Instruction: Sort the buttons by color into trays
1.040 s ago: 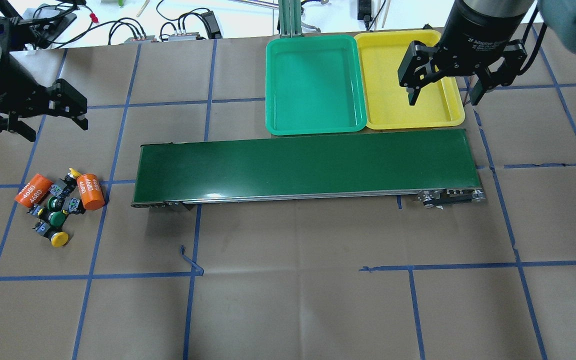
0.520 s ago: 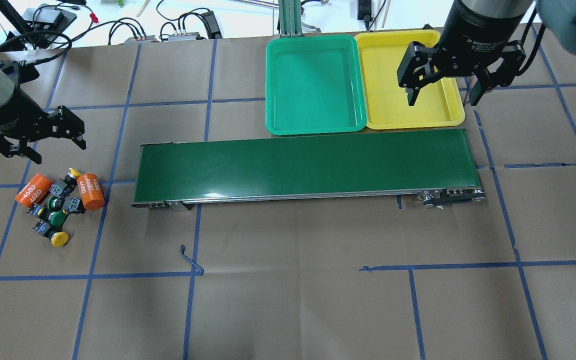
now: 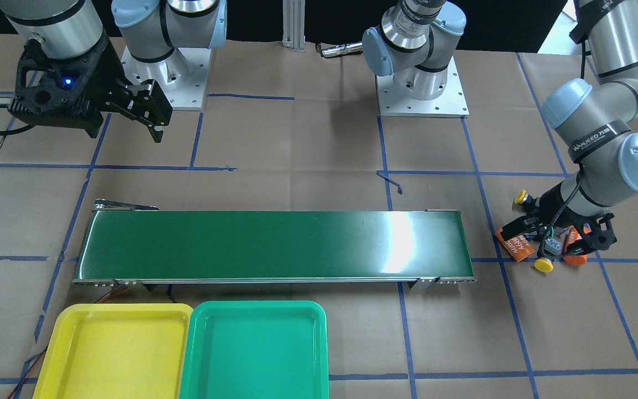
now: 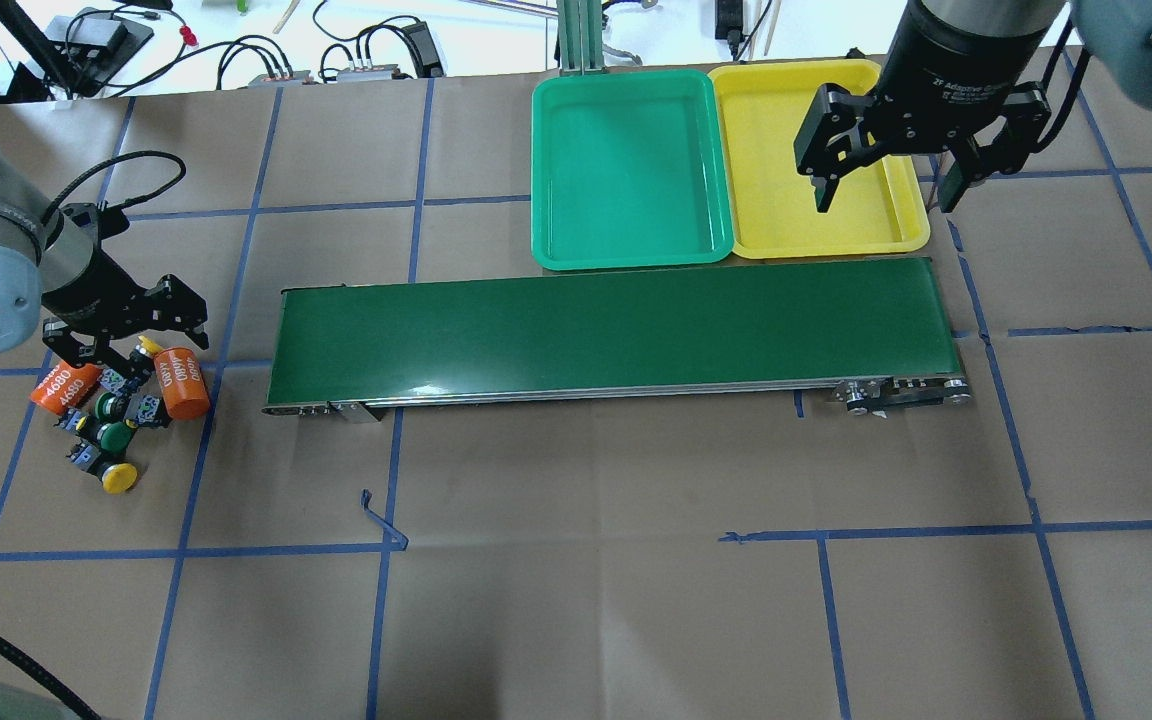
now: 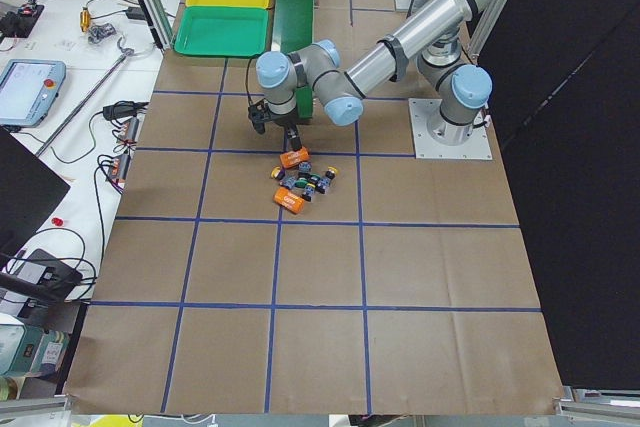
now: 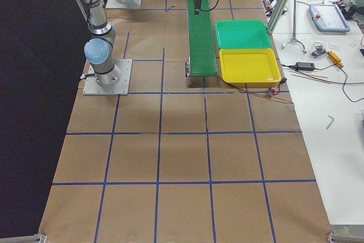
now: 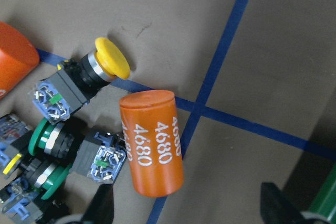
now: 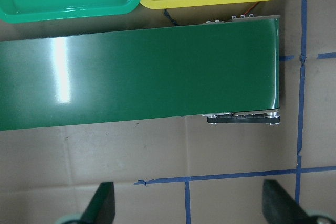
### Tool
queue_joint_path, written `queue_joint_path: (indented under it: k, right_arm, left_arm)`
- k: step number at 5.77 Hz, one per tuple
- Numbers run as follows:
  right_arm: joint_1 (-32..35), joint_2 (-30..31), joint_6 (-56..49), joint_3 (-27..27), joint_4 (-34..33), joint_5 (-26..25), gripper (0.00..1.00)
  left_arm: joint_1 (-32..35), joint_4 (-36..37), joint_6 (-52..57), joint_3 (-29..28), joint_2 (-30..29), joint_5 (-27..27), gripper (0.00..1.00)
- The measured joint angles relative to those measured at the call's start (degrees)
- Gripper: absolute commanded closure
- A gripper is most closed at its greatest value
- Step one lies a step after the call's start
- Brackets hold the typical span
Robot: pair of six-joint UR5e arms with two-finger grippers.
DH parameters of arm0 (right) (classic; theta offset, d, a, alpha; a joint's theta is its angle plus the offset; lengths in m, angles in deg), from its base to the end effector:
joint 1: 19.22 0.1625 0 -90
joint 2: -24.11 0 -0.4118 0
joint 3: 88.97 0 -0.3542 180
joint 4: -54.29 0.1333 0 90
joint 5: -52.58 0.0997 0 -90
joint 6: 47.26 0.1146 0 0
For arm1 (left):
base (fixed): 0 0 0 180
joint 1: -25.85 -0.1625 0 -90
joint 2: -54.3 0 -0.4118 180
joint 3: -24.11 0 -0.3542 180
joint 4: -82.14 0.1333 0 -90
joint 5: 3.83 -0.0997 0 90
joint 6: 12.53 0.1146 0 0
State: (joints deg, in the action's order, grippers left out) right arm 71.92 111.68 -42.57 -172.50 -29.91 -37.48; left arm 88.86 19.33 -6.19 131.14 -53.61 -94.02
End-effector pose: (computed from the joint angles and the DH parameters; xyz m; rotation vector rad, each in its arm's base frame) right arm 0.1424 -0.4642 0.4813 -0.0972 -3.1371 -0.0481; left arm 0.1086 -0.5062 0.2245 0.5552 -3.0493 -0.2026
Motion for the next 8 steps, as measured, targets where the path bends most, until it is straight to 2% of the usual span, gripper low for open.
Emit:
queue_joint_path:
  k: [1, 3, 4, 5, 8]
  right_arm:
    - [0.2, 0.1, -0.4, 0.1, 0.1, 0.2, 0.00]
    - [1.7, -0.1, -7.3, 0.1, 0.2, 2.9, 0.00]
    - [2.7, -0.3, -17.4, 0.1, 0.2, 4.1, 0.00]
    - [4.1, -0.5, -31.4, 0.1, 0.0, 4.5, 0.00]
    - [9.4, -1.9, -61.6, 0.0, -1.3, 4.4, 0.00]
  left_arm:
    - [-0.2, 1.2, -0.2, 0.5, -2.1, -0.7, 0.15]
    - [-0.2, 2.4, -0.2, 0.6, -4.6, -2.0, 0.73]
    - [-0.2, 2.6, -0.1, 0.7, -4.9, -3.0, 0.89]
    - [-0.1, 2.7, 0.0, 0.7, -5.0, -3.4, 0.96]
    - [0.8, 2.2, 0.5, 0.2, -5.1, -3.8, 0.97]
